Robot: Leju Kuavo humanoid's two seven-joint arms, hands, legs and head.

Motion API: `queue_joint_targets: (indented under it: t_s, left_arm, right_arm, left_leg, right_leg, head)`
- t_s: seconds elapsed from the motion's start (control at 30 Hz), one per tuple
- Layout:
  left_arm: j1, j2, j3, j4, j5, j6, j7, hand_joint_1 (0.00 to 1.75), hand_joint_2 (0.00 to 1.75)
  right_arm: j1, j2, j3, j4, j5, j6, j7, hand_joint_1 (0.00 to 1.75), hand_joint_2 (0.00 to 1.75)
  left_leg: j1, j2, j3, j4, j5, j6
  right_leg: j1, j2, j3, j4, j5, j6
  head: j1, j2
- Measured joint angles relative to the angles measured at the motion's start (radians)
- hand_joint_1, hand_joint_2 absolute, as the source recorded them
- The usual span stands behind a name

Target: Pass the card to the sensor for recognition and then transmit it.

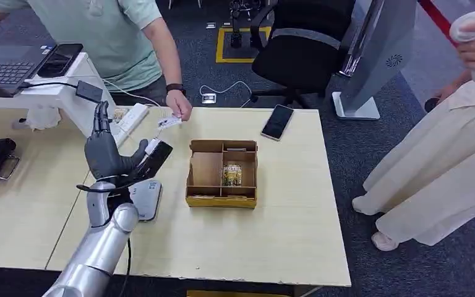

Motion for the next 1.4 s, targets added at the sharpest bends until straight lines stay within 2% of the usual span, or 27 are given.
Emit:
queue_joint_targets:
  t_s: [0.6, 1.1, 1.13, 1.17, 1.4]
  left_arm:
    - [0.067, 0.002, 0.009, -0.066, 0.0, 0.0, -0.042, 0.0, 1.75]
    - [0.182, 0.01, 0.097, -0.185, -0.003, 0.001, -0.094, 0.0, 1.75]
    - [0.192, 0.01, 0.105, -0.195, -0.003, 0.001, -0.102, 0.0, 0.0]
    - [0.201, 0.01, 0.11, -0.206, -0.003, 0.001, -0.106, 0.0, 1.75]
    - [0.247, 0.012, 0.128, -0.242, -0.031, 0.002, -0.118, 0.0, 1.75]
  right_arm:
    - [0.001, 0.0, -0.001, 0.0, -0.011, 0.0, -0.006, 0.0, 1.75]
    - [0.003, 0.0, -0.018, 0.0, -0.011, 0.0, -0.006, 0.0, 1.75]
    - [0.004, 0.0, -0.019, 0.0, -0.011, 0.0, -0.006, 0.0, 1.75]
    - [0.005, 0.0, -0.019, 0.0, -0.011, 0.0, -0.007, 0.0, 1.75]
    - [0.005, 0.0, -0.021, 0.0, -0.012, -0.001, -0.012, 0.0, 1.75]
  left_leg:
    - [0.0, 0.0, -0.001, 0.0, 0.0, 0.0]
    - [0.0, 0.0, -0.001, 0.0, 0.0, 0.0]
    - [0.0, 0.0, -0.001, 0.0, 0.0, 0.0]
    - [0.0, 0.0, -0.001, 0.0, 0.0, 0.0]
    - [0.0, 0.0, -0.001, 0.0, 0.0, 0.0]
  right_leg:
    - [0.0, 0.0, 0.0, 0.0, 0.0, 0.0]
    - [0.0, 0.0, 0.0, 0.0, 0.0, 0.0]
    - [0.0, 0.0, 0.0, 0.0, 0.0, 0.0]
    - [0.0, 0.0, 0.0, 0.0, 0.0, 0.0]
    - [0.0, 0.0, 0.0, 0.0, 0.0, 0.0]
  head:
    - [0.0, 0.0]
    - [0.0, 0.0]
    - [0.0, 0.0]
    - [0.0, 0.0]
    - [0.0, 0.0]
